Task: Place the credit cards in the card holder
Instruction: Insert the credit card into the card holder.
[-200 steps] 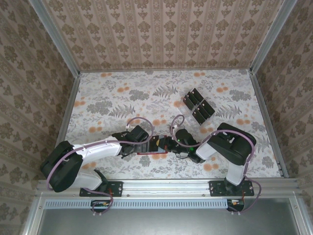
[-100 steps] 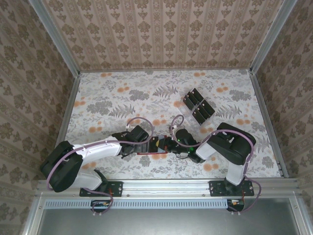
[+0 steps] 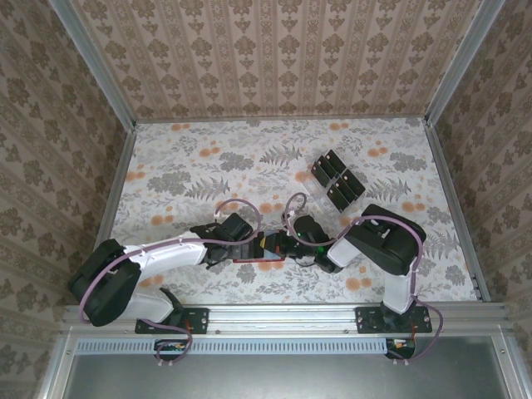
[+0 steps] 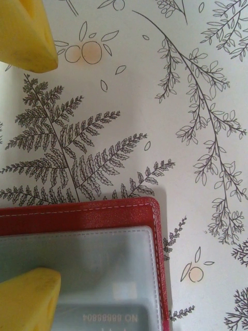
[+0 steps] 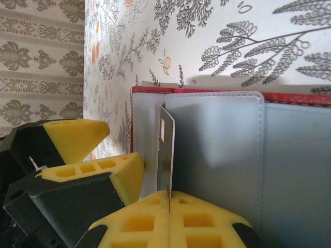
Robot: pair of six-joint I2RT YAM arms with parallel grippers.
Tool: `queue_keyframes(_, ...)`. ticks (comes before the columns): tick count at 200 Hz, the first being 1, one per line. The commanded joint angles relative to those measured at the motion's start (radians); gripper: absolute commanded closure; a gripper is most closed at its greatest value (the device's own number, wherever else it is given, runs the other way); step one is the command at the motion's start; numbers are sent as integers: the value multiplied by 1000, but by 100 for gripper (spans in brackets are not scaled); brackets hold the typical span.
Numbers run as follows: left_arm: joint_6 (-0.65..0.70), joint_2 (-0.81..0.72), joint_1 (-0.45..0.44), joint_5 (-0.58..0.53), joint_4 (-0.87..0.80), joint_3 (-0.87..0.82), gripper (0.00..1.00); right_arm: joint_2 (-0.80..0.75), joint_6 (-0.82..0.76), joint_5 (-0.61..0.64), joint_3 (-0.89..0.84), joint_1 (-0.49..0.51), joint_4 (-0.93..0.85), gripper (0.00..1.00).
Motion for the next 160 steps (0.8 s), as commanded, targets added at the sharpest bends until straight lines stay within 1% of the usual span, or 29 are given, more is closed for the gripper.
queue_keyframes(1,-4,4,-4,-6,-38,-24,0,40,-22,-24,22,1,-78,100)
queue_keyframes(33,5,4,1,-6,-33,-14,0,46,-35,-36,61,0,-151,100)
queue_keyframes(56,10,-2,28,11,-33,-3,0,29,-43,-29,80,-1,-195,94)
queue_keyframes(67,11,-14,53,30,-27,-3,0,13,-50,-28,91,-1,-222,87)
queue_keyframes(93,26,-67,103,50,-20,-4,0,-43,-81,-12,114,0,-316,62)
queue_keyframes(114,47,-109,148,63,-31,1,0,-95,-119,-1,142,-4,-412,48)
queue_keyframes(137,58,-152,185,67,-55,0,0,-149,-174,10,195,-5,-544,36)
queue_keyframes(145,58,-165,191,67,-60,-6,0,-168,-196,17,213,-5,-594,34)
queue_keyframes(160,54,-186,199,71,-65,-24,0,-202,-238,34,247,-5,-684,33)
